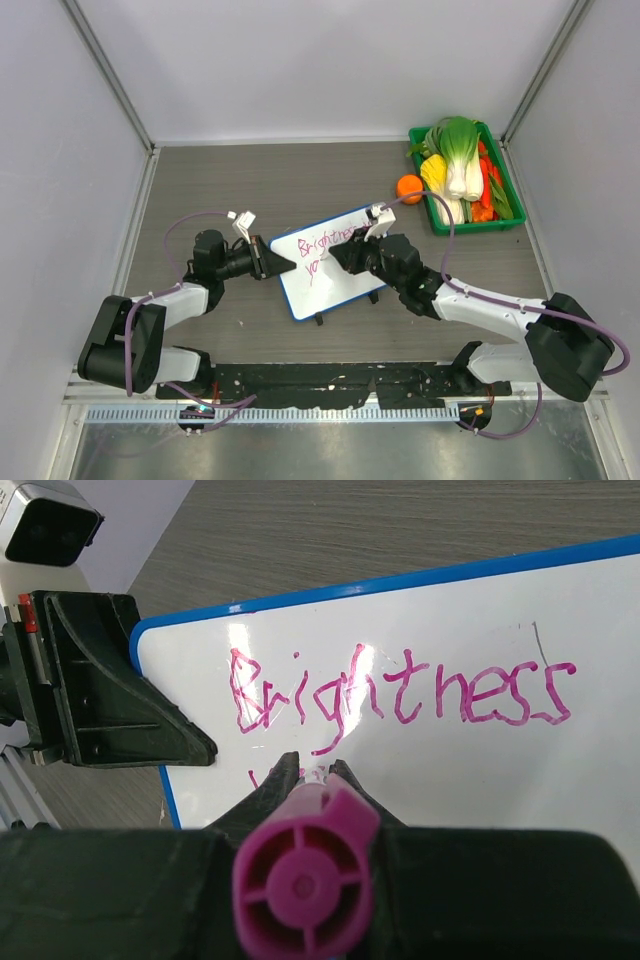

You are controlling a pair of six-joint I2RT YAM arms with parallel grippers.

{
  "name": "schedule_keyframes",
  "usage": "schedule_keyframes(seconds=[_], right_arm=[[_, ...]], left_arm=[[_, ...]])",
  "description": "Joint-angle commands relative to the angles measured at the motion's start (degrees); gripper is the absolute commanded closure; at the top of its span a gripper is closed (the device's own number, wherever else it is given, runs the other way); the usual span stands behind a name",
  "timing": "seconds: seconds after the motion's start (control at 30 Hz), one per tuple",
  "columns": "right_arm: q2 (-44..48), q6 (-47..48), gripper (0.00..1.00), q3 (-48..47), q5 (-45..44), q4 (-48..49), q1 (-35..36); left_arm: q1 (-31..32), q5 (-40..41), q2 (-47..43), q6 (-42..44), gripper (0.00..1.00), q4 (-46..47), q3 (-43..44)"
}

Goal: Write a sentence on the whiteboard
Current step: Write with the whiteboard marker on the whiteboard.

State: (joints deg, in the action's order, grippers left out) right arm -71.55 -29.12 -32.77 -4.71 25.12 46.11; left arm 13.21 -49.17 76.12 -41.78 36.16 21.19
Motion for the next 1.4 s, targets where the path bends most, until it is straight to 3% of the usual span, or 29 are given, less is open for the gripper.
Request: schedule_keyframes(seconds=[0.0, 0.5, 0.83, 1.37], right_arm=[[-0.43, 0.03, 0.99, 1.31, -0.21, -0.34, -0.23], [1.41, -0.49, 0.99, 4.47, -1.26, -1.74, -0.14], [1.15, 0.47, 0.99, 0.35, -6.27, -3.5, -0.49], [0.44, 0.3, 0.99, -0.98, -4.78, -3.59, -1.2]], left_arm=[[-0.12, 3.64, 1.05, 5.13, 1.0, -3.29, -0.71], [-0.03, 3.55, 1.4, 5.04, 1.0, -2.85, -0.62], [-0.03, 3.55, 1.58, 4.95, 1.0, -2.76, -0.62], [-0.03, 3.46, 1.4, 4.95, 1.0, -2.85, -0.71]])
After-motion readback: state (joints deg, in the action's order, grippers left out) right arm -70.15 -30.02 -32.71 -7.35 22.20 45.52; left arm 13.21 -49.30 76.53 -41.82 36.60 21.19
